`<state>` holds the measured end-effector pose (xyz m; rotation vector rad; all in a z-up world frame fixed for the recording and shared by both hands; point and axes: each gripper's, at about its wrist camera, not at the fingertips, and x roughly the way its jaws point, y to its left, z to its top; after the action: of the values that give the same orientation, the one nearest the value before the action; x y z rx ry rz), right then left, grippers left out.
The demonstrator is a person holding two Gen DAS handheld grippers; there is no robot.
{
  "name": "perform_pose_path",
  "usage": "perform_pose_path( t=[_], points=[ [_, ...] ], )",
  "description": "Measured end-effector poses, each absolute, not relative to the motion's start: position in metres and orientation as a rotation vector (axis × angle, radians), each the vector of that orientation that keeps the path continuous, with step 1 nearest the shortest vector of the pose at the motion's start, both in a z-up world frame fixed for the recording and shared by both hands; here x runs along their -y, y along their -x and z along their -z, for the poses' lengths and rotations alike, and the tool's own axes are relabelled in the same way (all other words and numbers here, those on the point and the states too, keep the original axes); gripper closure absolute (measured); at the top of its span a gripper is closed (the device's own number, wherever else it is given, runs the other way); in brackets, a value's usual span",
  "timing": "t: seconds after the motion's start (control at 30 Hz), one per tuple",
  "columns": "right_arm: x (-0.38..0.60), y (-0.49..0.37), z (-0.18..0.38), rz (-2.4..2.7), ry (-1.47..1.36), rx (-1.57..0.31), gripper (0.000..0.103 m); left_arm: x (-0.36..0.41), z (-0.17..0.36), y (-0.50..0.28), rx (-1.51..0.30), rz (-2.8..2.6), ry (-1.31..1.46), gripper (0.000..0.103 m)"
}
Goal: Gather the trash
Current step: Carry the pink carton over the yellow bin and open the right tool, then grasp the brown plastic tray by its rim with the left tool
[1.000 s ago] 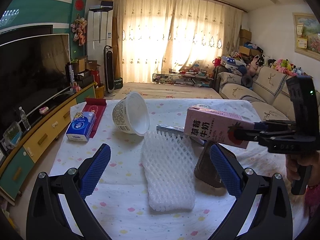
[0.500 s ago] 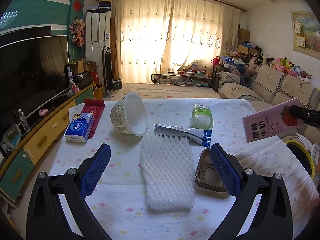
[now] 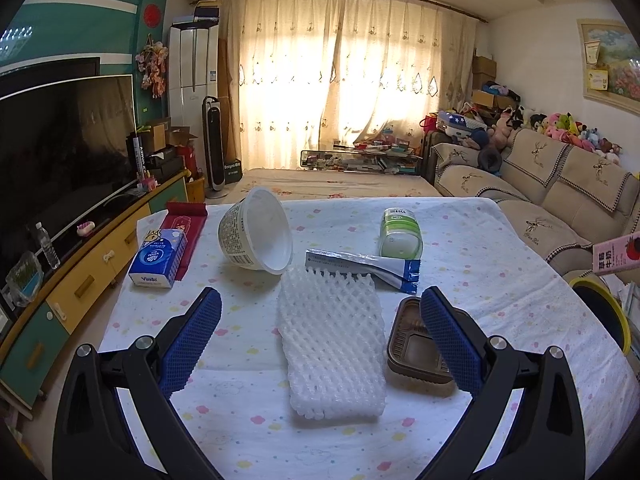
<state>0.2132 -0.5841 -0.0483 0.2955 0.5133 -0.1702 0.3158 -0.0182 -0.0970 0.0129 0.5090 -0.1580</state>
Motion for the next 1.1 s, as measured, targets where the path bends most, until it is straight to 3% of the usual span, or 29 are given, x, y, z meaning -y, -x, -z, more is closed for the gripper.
perform_pose_path(
  t=[0.2, 0.23, 0.3, 0.7, 1.1],
  points=[
    [0.622, -0.211, 0.093, 0.303, -0.307, -0.618, 0.062, 0.019, 0.097, -0.315, -0.510, 0.157, -0.016, 0.005],
    [0.625, -0.214, 0.097, 0.336, -0.299, -0.626, 0.047, 0.020, 0.097, -0.315, -0.511, 0.157, -0.017, 0.005],
    [0.628, -0.215, 0.100, 0.371, -0.320, -0.606, 0.037, 0.021, 0.097, -0.314, -0.511, 0.156, -0.020, 0.005],
    [0.496, -0.293, 0.023, 0.024, -0.296, -0.415, 0.027, 0.024, 0.098, -0.313, -0.505, 0.162, -0.041, 0.005],
    [0.451, -0.315, 0.049, 0.035, -0.224, -0.420, 0.027, 0.083, 0.105, -0.308, -0.580, 0.387, -0.162, 0.005]
  ],
)
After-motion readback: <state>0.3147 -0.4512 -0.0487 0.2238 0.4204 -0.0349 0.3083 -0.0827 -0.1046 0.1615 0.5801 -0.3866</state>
